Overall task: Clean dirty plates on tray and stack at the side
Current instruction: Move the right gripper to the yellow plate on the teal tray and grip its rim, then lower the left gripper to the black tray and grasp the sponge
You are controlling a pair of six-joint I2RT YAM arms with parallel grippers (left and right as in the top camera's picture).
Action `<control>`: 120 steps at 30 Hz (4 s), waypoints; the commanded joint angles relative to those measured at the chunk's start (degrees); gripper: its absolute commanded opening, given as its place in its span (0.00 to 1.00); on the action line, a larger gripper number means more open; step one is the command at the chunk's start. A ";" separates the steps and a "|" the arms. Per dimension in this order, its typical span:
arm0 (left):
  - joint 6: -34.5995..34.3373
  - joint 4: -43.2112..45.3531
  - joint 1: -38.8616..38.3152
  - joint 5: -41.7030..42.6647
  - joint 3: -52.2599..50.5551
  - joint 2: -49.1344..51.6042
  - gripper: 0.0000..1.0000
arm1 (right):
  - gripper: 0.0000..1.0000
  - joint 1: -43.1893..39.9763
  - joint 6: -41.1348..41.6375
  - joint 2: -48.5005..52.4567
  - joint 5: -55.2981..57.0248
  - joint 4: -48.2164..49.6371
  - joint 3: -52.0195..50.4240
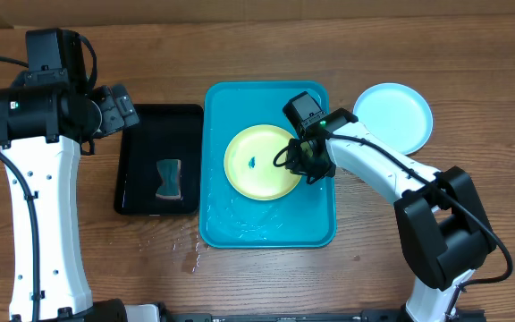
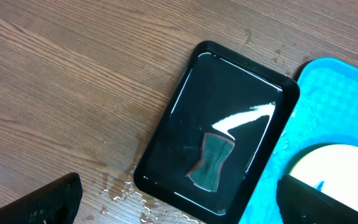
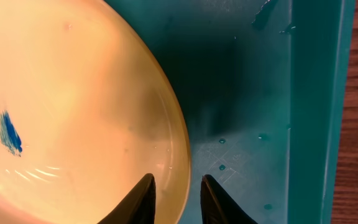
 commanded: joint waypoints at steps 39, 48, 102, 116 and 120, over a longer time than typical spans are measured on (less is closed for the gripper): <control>1.16 8.44 -0.04 -4.94 0.94 0.04 1.00 | 0.14 0.07 0.28 0.39 2.14 4.92 -3.78; 0.92 8.94 -0.04 -2.05 0.94 0.04 1.00 | 0.18 0.07 0.26 0.35 2.16 5.01 -2.36; 2.84 17.27 -7.04 8.37 -26.77 16.87 0.59 | 0.04 0.07 0.07 0.37 2.56 5.05 -2.80; 2.89 24.20 -7.08 8.81 -33.99 16.87 0.20 | 0.04 0.07 0.07 0.37 2.38 5.27 -2.80; 3.13 24.61 -6.36 8.63 -32.87 16.87 0.04 | 0.04 0.07 0.07 0.37 2.38 5.27 -2.80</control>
